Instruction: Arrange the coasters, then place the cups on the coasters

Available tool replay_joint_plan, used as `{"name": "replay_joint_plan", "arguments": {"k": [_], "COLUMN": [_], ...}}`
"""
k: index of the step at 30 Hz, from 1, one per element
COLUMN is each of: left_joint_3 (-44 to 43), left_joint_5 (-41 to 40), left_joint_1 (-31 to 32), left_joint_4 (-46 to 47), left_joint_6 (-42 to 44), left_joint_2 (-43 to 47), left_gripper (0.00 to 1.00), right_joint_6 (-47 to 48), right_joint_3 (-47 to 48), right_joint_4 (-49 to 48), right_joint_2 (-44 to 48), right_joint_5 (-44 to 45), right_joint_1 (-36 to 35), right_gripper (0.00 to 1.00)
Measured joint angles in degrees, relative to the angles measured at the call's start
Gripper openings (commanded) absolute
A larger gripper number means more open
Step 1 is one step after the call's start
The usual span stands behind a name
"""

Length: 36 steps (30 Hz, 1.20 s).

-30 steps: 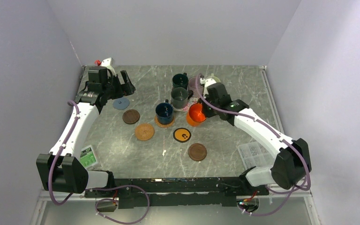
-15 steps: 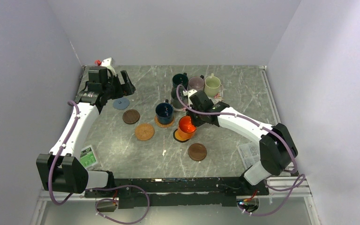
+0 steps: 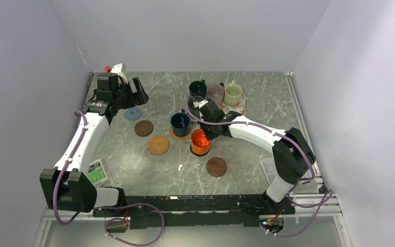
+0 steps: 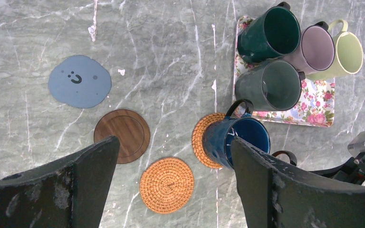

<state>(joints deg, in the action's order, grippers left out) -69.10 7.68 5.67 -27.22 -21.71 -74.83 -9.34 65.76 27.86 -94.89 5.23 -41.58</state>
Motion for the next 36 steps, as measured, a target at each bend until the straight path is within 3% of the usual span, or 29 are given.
{"name": "replay_joint_plan", "arguments": {"k": [36], "left_joint_3": [0.00], "left_joint_5": [0.00], "left_joint_1": [0.04], "left_joint_4": [0.00], "left_joint_6": [0.02], "left_joint_2": [0.02], "left_gripper": [0.94], "right_joint_6": [0.37], "right_joint_3": [0.72], "right_joint_4": [-1.68], "right_joint_2": [-3.48], "right_joint_5": [0.68], "right_joint_1": [-0.04], "right_gripper": [0.00]}}
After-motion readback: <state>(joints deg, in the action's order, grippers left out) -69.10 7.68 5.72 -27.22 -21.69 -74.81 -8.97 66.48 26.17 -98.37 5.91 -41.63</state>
